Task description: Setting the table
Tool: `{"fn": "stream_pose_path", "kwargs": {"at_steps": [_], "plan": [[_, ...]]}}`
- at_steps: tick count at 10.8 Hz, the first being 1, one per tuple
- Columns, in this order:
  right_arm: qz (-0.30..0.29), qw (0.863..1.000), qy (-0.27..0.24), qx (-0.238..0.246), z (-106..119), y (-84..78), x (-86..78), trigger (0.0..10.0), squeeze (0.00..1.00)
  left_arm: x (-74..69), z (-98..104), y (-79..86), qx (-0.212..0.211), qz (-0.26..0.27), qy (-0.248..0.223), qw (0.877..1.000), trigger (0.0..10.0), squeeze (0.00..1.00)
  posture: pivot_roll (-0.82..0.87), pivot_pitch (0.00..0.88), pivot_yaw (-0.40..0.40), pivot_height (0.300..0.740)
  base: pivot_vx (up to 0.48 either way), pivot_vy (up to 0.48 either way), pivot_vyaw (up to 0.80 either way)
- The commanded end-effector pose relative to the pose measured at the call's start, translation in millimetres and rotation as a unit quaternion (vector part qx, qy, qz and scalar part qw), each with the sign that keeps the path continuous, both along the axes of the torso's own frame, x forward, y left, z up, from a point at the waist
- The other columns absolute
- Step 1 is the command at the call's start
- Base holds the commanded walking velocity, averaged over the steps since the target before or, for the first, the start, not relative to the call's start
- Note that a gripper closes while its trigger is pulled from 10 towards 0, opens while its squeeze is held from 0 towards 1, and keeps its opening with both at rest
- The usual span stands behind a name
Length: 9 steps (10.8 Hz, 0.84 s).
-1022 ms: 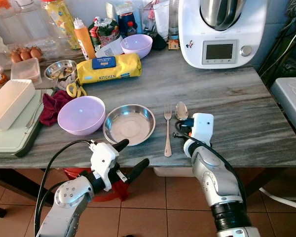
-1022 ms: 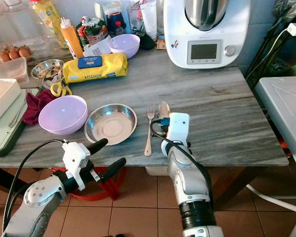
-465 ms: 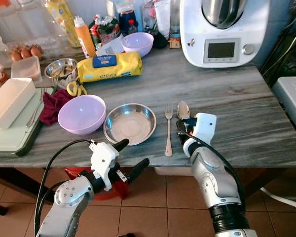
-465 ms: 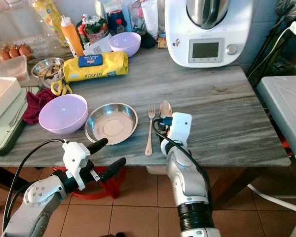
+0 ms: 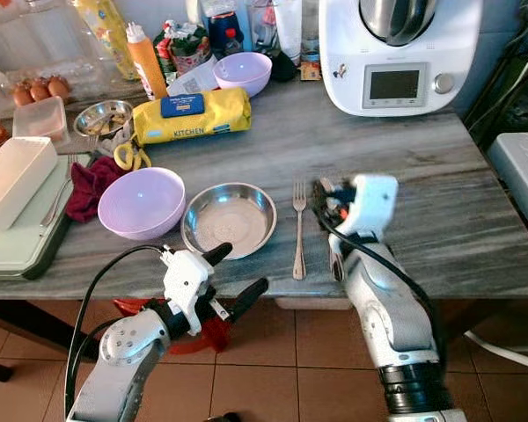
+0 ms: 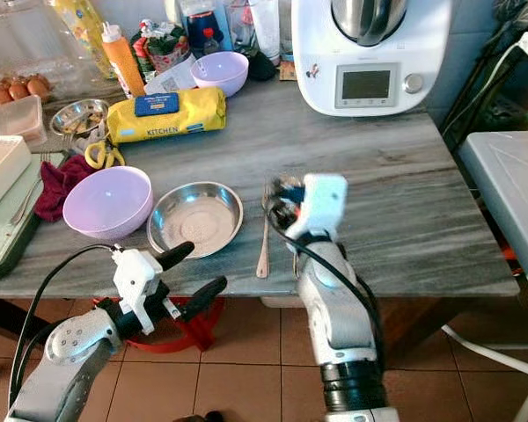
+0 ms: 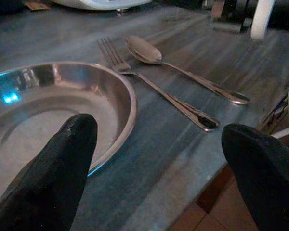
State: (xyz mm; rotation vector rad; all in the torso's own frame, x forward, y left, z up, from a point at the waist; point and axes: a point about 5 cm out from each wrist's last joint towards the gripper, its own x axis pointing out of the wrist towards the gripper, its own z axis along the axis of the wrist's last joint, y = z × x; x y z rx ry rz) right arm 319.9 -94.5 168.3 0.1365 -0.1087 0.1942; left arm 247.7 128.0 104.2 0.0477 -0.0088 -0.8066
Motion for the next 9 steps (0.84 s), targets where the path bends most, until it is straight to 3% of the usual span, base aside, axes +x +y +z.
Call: {"fn": "stream_pose_path", "kwargs": {"at_steps": [1, 3, 4, 8, 9], "plan": [[0.014, 0.999, -0.035, -0.002, 14.9, 7.4, -2.0, 10.0, 1.00, 0.4, -2.7, 3.5, 0.010, 0.007, 0.001, 1.000, 10.0, 0.00, 0.00, 0.112, 0.099, 0.740, 0.000, 0.000, 0.00], [0.027, 0.996, -0.085, -0.018, 36.3, 8.1, -7.3, 10.0, 1.00, 1.4, -2.4, 4.0, 0.009, 0.011, -0.004, 1.000, 10.0, 0.00, 0.00, 0.105, 0.086, 0.740, 0.000, 0.000, 0.00], [0.011, 0.995, -0.090, -0.034, 34.3, -1.9, -10.4, 10.0, 1.00, 1.5, -2.4, 5.2, 0.004, 0.017, -0.007, 1.000, 10.0, 0.00, 0.00, 0.099, 0.077, 0.740, 0.000, 0.000, 0.00], [-0.013, 0.998, -0.048, -0.041, 11.5, -35.6, -21.4, 10.0, 1.00, 1.8, -0.5, 15.6, -0.028, 0.048, -0.002, 0.998, 10.0, 0.00, -0.02, 0.079, 0.056, 0.740, 0.000, 0.000, 0.00], [-0.014, 0.998, -0.041, -0.045, 9.5, -38.0, -22.4, 10.0, 1.00, 12.2, 4.1, 26.9, -0.043, 0.100, 0.004, 0.994, 10.0, 0.00, -0.02, 0.076, 0.055, 0.740, 0.000, 0.000, 0.00]]}}
